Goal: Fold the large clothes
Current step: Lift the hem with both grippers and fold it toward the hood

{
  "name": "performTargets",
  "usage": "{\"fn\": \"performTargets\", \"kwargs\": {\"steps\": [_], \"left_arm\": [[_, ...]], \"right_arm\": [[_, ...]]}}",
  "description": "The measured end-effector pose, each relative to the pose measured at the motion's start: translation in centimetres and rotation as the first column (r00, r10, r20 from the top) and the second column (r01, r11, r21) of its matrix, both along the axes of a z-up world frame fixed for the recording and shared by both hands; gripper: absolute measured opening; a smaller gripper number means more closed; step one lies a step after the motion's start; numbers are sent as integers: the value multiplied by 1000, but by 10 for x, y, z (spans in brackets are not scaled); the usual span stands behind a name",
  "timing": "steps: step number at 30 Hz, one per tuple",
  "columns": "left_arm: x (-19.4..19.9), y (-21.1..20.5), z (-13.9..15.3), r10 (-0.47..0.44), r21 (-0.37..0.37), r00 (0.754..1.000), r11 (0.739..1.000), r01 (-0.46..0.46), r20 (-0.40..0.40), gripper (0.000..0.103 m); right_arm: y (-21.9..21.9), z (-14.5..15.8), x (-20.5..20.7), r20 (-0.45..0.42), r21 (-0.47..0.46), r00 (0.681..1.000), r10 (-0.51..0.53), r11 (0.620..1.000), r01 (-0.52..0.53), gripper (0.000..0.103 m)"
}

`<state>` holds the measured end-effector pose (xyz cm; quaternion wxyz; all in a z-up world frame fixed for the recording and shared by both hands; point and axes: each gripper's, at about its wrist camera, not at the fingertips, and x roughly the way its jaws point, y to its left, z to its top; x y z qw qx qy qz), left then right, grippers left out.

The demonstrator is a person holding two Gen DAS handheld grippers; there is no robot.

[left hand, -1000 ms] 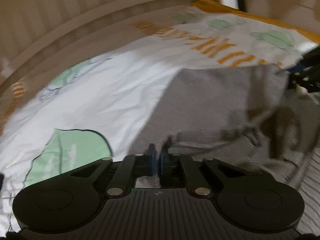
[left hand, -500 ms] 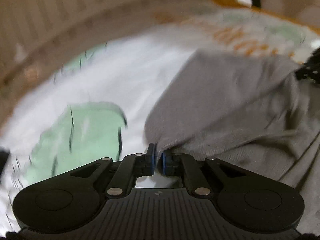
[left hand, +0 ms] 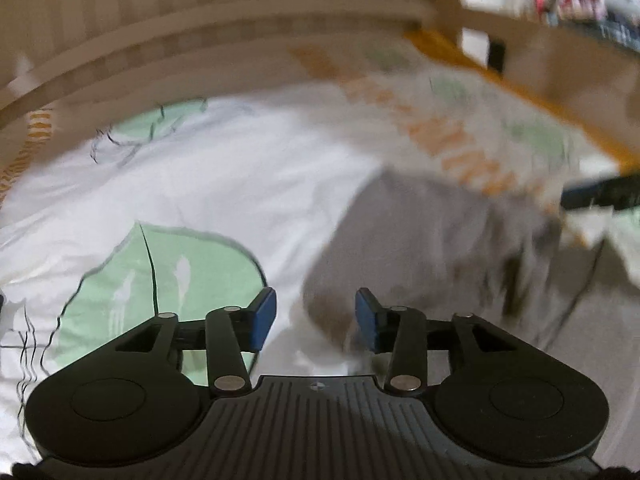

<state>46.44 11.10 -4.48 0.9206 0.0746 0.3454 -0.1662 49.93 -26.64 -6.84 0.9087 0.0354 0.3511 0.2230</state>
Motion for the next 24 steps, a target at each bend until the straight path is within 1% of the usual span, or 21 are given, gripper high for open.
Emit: {"fn": "performTargets", "kwargs": {"steps": [1,3,6,8,9,10,11,12,13,14,15,17,20,21,22,24], "left_arm": [[6,0,3,27,-33,1000,999,-27,13,47],[20,-6,1,54,-68,999,996,-54,-2,51],[41,-19,-12,88,-83,995,992,-91,-36,51],[50,-28,-26,98,-72,993,992,-103,-64,51],[54,-32,-36,110,-50,990,992,-115,-86,51],[56,-34,-45,117,-18,987,993,-120,-109,51],[57,-35,-54,126,23,983,992,-124,-132,52],[55,-35,-64,135,57,981,990,-128,-141,53],[51,-32,-68,134,52,983,990,-128,-129,54],[47,-26,-70,136,27,985,991,-134,-111,55],[45,-22,-72,147,10,983,989,-147,-112,55],[43,-18,-72,157,-4,981,987,-159,-115,56],[42,-18,-71,151,2,982,988,-152,-114,56],[42,-18,-72,151,-5,982,988,-153,-113,57],[42,-16,-73,155,-19,981,987,-158,-114,57],[42,-13,-74,165,-50,979,984,-172,-118,59]], "right_arm": [[-2,0,6,-11,40,1000,-21,999,21,64],[-4,-1,18,-26,86,997,-68,994,70,64],[-1,-11,37,-81,126,989,-126,983,136,64],[0,-21,46,-124,150,980,-156,973,174,62],[2,-27,50,-144,152,976,-160,972,182,52],[3,-31,49,-157,136,975,-160,974,182,31],[6,-35,48,-166,99,974,-158,980,175,21],[11,-38,45,-166,41,975,-148,987,157,19],[14,-41,40,-157,1,980,-125,992,126,18],[15,-42,34,-138,-37,986,-96,995,92,17],[16,-42,27,-121,-77,990,-72,995,63,14],[14,-41,18,-104,-113,994,-46,993,34,14],[9,-33,18,-121,-115,992,-36,993,22,16],[7,-28,17,-106,-115,993,-44,993,31,23],[7,-21,19,-76,-103,996,-53,994,45,35],[3,-9,24,-32,-54,997,-64,997,62,45]]}}
